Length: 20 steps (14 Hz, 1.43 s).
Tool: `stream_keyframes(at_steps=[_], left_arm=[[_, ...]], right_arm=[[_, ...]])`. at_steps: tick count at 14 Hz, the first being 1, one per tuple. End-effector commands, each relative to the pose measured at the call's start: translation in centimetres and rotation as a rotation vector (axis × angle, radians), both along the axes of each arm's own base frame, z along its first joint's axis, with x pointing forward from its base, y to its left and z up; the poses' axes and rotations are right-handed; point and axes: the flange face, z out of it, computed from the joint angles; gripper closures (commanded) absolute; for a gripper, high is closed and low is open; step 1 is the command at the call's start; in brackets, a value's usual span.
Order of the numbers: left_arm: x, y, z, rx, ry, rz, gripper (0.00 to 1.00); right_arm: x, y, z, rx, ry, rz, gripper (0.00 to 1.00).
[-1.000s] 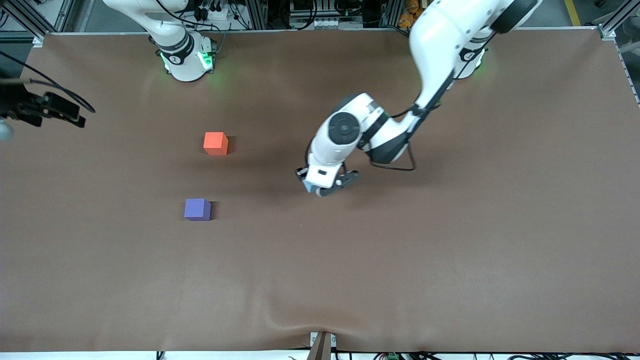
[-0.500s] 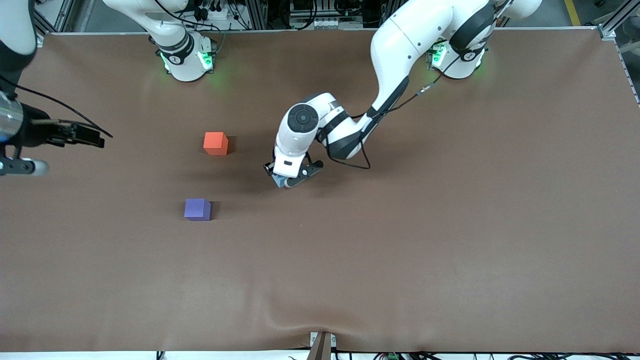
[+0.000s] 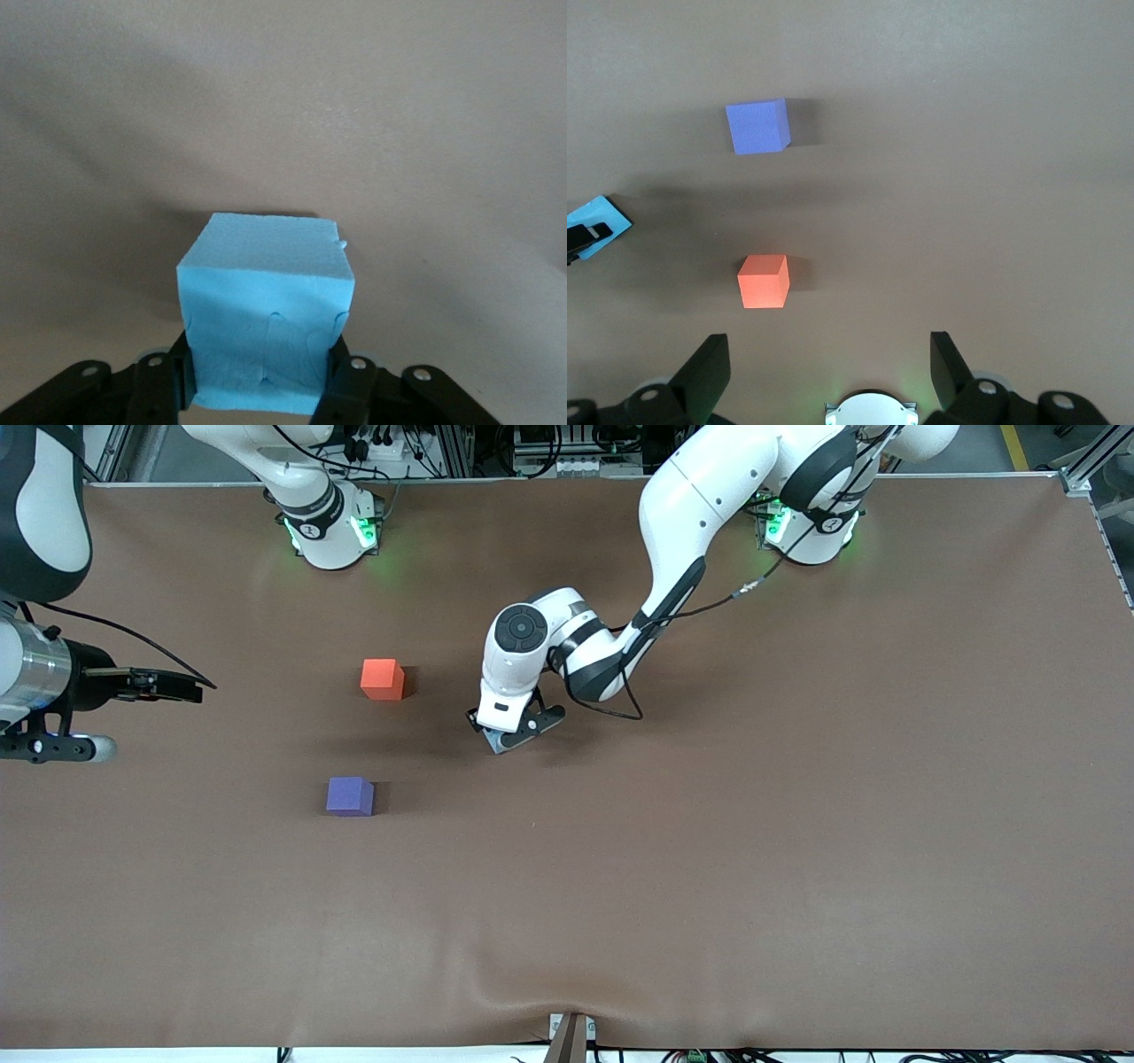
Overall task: Place blue block between orange and purple blocks
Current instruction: 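Carry the blue block toward the table middle and set it down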
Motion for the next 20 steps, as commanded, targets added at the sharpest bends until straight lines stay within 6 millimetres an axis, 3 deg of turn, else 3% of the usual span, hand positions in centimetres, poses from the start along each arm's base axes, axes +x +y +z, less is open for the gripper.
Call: stream_keyframes(at_steps=[1, 2, 3, 5, 6, 8, 10, 12, 13, 15, 17, 20], left_arm=[[0.5, -0.3, -1.5, -0.020, -0.017, 0.001, 0.65], [0.6, -0.2, -1.3, -0.018, -0.027, -0.001, 0.03], [1.5, 0.4, -0.9, -0.008, -0.048, 0.007, 0.00], [1.4, 0.2, -0.1, 0.000, -0.067, 0.002, 0.00], [2.3, 0.5, 2.0, -0.005, -0.089, 0.009, 0.00], [4.3, 2.0, 8.9, -0.005, -0.108, 0.029, 0.00], [8.0, 6.7, 16.1, 0.045, -0.130, 0.021, 0.00], [9.2, 10.9, 21.1, 0.110, -0.126, -0.106, 0.00], [10.8, 14.1, 23.5, 0.129, -0.107, -0.110, 0.00], [12.9, 19.7, 27.6, 0.156, -0.078, -0.078, 0.00], [13.8, 24.8, 31.1, 0.200, -0.042, -0.048, 0.00], [14.8, 32.7, 34.7, 0.235, 0.015, -0.165, 0.00]], right_arm=[[0.0, 0.0, -0.6, 0.020, 0.017, -0.004, 0.00], [0.2, 0.0, -1.4, 0.021, 0.029, -0.006, 0.00], [0.2, 0.0, -1.5, 0.021, 0.031, -0.006, 0.00], [0.3, -0.1, -2.3, 0.023, 0.041, -0.008, 0.00], [0.3, -0.1, -2.4, 0.027, 0.038, -0.011, 0.00], [0.4, 0.5, -3.1, 0.063, 0.032, -0.016, 0.00], [0.6, 2.6, -3.3, 0.062, 0.022, 0.018, 0.00], [0.3, 6.6, -4.5, 0.049, 0.024, 0.042, 0.00], [0.1, 8.6, -5.6, 0.038, 0.021, 0.041, 0.00], [-0.1, 14.4, -8.3, 0.026, 0.021, 0.096, 0.00], [-0.7, 20.1, -10.7, 0.017, 0.025, 0.092, 0.00], [-2.0, 29.0, -15.1, 0.038, -0.001, 0.028, 0.00]])
